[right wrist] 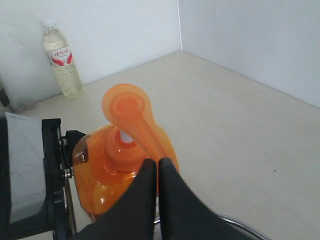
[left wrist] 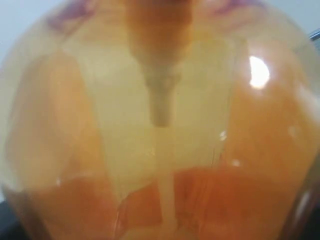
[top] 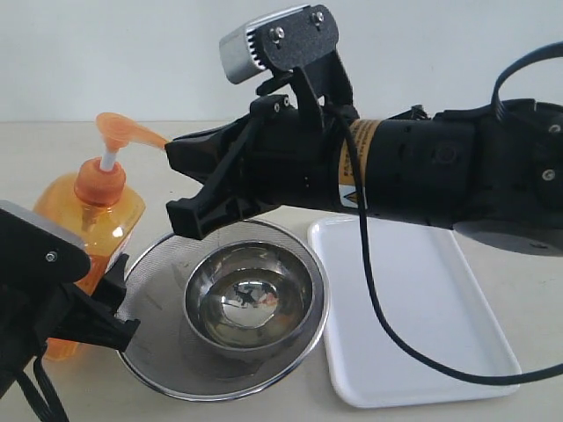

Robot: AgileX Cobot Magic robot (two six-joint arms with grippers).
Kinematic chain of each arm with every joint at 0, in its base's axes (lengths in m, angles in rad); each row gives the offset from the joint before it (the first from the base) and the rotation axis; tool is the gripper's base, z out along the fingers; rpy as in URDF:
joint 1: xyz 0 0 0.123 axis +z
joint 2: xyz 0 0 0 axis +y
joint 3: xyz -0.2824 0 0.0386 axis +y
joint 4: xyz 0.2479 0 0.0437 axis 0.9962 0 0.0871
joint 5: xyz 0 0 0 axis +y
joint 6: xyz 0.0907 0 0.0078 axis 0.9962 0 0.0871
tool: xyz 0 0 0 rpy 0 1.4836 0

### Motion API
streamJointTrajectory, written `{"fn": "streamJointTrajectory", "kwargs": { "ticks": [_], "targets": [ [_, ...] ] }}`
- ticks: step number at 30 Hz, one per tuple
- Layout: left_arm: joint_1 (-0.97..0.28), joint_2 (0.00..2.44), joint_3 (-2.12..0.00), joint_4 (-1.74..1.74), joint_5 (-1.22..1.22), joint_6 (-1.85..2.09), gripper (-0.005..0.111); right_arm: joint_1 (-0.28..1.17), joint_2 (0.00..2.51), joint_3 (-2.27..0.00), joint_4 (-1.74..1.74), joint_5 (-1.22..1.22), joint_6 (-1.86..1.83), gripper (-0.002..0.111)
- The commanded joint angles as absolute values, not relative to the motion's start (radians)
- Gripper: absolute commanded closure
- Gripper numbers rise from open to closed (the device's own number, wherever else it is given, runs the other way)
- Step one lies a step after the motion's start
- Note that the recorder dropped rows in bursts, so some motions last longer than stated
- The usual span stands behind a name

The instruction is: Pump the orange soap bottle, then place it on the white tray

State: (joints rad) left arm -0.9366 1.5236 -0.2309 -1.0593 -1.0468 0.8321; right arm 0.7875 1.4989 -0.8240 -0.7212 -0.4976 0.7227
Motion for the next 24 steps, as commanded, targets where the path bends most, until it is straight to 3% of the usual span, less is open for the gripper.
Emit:
{"fn": "streamJointTrajectory", "kwargs": {
  "ticks": [1,10,24],
  "targets": [
    [-0.940,1.520,-0.234,-1.029,-1.119,0.872,0.102,0.788,1.483,-0.830,-0.716,-0.495,0.723,0.108],
    [-0.940,1.520,-0.234,-1.028,-1.121,0.901,0.102,0.788,1.355,-0.830,-0.640,-0.490,0.674,0.108],
    [-0.940,1.520,-0.234,-1.000,-1.119,0.943,0.102,0.830,1.443,-0.930,-0.690,-0.423,0.746,0.108]
  ]
}}
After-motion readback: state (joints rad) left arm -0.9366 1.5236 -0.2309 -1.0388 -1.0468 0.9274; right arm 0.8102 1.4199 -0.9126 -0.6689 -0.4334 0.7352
